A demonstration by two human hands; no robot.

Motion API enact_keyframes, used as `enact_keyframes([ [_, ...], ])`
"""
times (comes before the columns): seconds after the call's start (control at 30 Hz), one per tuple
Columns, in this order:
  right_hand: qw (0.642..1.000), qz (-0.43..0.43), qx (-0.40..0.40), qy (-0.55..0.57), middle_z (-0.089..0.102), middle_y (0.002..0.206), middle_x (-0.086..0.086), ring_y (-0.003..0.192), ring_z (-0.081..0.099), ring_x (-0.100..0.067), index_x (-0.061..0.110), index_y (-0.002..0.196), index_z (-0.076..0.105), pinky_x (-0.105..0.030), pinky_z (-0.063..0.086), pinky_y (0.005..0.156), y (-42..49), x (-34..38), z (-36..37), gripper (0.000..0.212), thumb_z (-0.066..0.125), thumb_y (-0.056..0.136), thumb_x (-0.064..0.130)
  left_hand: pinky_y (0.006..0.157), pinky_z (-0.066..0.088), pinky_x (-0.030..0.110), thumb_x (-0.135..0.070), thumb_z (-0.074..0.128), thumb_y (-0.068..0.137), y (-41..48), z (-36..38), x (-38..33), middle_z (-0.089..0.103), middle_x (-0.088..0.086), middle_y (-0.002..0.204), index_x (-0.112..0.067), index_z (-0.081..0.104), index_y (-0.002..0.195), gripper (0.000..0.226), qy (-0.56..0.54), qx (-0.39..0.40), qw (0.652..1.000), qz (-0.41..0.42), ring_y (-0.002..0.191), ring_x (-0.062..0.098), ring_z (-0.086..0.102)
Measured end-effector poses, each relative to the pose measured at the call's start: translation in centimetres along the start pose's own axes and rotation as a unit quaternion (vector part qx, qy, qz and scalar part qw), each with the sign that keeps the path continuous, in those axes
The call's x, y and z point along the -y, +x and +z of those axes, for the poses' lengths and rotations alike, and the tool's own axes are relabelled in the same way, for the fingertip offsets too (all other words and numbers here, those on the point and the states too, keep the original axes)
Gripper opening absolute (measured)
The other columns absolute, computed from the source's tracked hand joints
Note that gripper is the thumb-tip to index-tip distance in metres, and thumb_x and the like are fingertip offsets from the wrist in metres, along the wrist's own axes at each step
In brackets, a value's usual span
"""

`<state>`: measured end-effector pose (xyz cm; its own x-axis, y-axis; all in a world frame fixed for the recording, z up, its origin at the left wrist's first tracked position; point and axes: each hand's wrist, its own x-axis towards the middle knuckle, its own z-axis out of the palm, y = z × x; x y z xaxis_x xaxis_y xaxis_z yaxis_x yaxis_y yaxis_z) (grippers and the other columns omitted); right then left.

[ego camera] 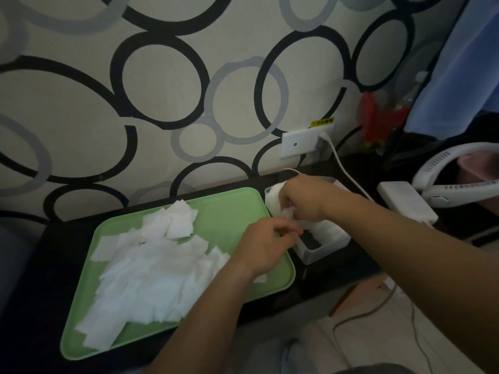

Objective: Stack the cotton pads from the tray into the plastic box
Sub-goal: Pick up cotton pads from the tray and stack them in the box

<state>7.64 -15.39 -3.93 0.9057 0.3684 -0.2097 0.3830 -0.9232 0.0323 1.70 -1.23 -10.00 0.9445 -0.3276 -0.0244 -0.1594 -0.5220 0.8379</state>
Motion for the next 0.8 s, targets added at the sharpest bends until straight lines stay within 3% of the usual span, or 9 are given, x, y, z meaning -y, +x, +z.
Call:
enact_keyframes([
  [0.17,0.997,0.034,-0.042,0.055,0.066,0.109,-0.001,0.100,0.062,-0.019,0.018,0.111,0.066,-0.031,0.053,0.084,-0.2,-0.6,0.7,0.027,0.068,0.085,0.012,0.089,0.048,0.019,-0.024,0.066,0.095,0.1,-0.1,0.3,0.073,-0.015,0.109,-0.027,0.077,0.109,0.019,-0.012,0.008,1.000,-0.005,0.101,0.001,0.063],
  [0.3,0.983,0.052,-0.091,0.152,0.066,0.106,0.003,0.100,0.062,-0.015,0.018,0.105,0.068,-0.025,0.051,0.082,-1.3,-1.4,0.1,0.024,0.065,0.087,0.003,0.076,0.045,0.016,-0.023,0.067,0.094,-0.2,-1.1,0.3,0.073,-0.015,0.095,-0.024,0.078,0.108,0.018,-0.056,0.001,0.998,-0.031,0.083,-0.002,0.062],
  [0.4,0.976,0.077,-0.103,0.178,0.066,0.110,0.002,0.102,0.062,-0.017,0.023,0.106,0.068,-0.031,0.053,0.087,-2.0,-1.4,-0.5,0.024,0.061,0.090,0.006,0.069,0.047,0.021,-0.021,0.067,0.094,-1.0,-3.3,0.3,0.072,-0.011,0.086,-0.023,0.077,0.100,0.012,-0.103,-0.046,0.992,-0.057,0.075,0.006,0.065],
  [0.5,0.970,0.098,-0.139,0.176,0.068,0.110,0.003,0.103,0.063,-0.020,0.029,0.100,0.069,-0.042,0.055,0.089,-2.8,-0.2,-1.1,0.019,0.060,0.090,0.015,0.068,0.051,0.027,-0.018,0.064,0.095,-2.3,-5.6,0.6,0.075,-0.002,0.094,-0.022,0.074,0.096,0.011,-0.136,-0.092,0.982,-0.092,0.079,0.014,0.068],
  [0.6,0.950,0.056,-0.178,0.248,0.071,0.095,0.006,0.090,0.065,-0.014,0.023,0.090,0.072,-0.036,0.055,0.084,-3.7,3.3,-1.6,0.013,0.061,0.088,0.016,0.067,0.050,0.025,-0.015,0.063,0.095,-3.8,-7.6,1.2,0.075,0.002,0.097,-0.017,0.074,0.097,0.011,-0.151,-0.138,0.971,-0.122,0.077,0.014,0.068],
  [0.7,0.959,-0.017,-0.078,0.271,0.072,0.097,0.003,0.082,0.063,-0.008,0.015,0.099,0.075,-0.021,0.050,0.079,-3.4,7.2,-0.2,0.017,0.063,0.089,0.011,0.063,0.049,0.024,-0.014,0.062,0.095,-5.2,-9.0,1.9,0.075,0.004,0.094,-0.015,0.073,0.096,0.011,-0.143,-0.162,0.967,-0.136,0.073,0.014,0.067],
  [0.8,0.977,-0.027,0.022,0.210,0.068,0.112,0.003,0.102,0.063,-0.015,0.022,0.113,0.070,-0.026,0.049,0.088,-2.2,9.1,3.0,0.030,0.064,0.085,0.013,0.063,0.049,0.025,-0.014,0.063,0.094,-6.4,-10.0,2.5,0.075,0.003,0.093,-0.018,0.073,0.092,0.011,-0.125,-0.166,0.969,-0.136,0.074,0.014,0.068],
])
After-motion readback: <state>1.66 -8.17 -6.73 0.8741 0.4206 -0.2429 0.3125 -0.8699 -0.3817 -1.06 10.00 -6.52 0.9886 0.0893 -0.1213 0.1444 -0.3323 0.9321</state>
